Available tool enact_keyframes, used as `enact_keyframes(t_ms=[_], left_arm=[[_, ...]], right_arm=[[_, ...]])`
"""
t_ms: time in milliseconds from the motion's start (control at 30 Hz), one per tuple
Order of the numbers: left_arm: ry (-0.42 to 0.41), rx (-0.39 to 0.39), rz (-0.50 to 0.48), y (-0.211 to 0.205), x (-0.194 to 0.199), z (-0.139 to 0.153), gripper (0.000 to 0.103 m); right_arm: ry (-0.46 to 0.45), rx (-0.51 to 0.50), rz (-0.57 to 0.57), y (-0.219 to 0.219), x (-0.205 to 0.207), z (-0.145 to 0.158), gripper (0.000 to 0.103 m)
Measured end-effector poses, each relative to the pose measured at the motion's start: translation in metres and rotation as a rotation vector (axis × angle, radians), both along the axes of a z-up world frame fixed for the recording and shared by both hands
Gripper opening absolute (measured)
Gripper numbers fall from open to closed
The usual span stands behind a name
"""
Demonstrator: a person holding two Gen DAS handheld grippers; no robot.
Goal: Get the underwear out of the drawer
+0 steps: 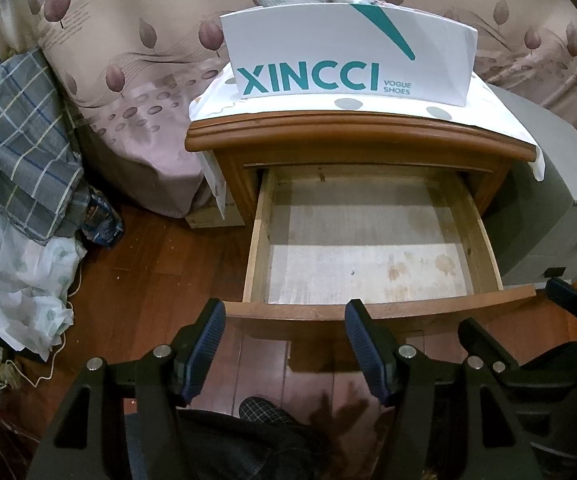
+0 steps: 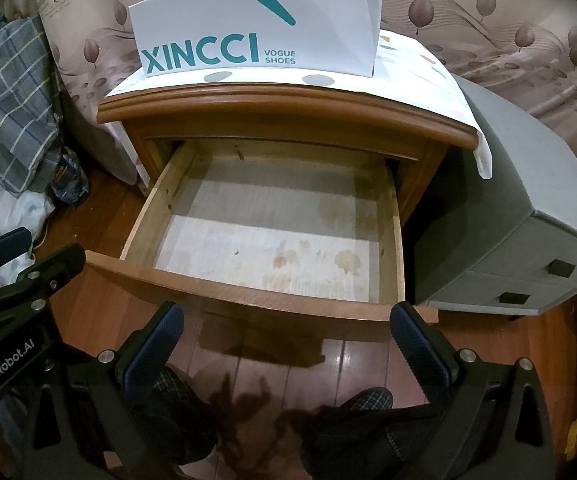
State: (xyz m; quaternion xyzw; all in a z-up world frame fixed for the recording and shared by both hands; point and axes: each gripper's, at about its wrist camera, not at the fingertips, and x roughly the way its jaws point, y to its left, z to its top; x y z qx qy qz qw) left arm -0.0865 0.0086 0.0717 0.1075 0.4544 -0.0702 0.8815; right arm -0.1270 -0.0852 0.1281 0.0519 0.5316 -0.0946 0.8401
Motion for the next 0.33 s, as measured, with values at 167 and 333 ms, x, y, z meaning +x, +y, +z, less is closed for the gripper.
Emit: enact_keyframes(t_ms=[167, 333], left_arm=[[-0.016, 0.011, 0.006, -0.0005, 0.0005, -0.0006, 0.064], [-0.003, 0.013, 0.004, -0.0011, 0.0026, -0.0030, 0.064]], right_arm=[[0.003, 0.001, -0.003, -0.0007, 0.0006, -0.0008, 0.102], [0.008, 0.001, 0.000, -0.0019, 0.0017, -0.0026, 0.102]])
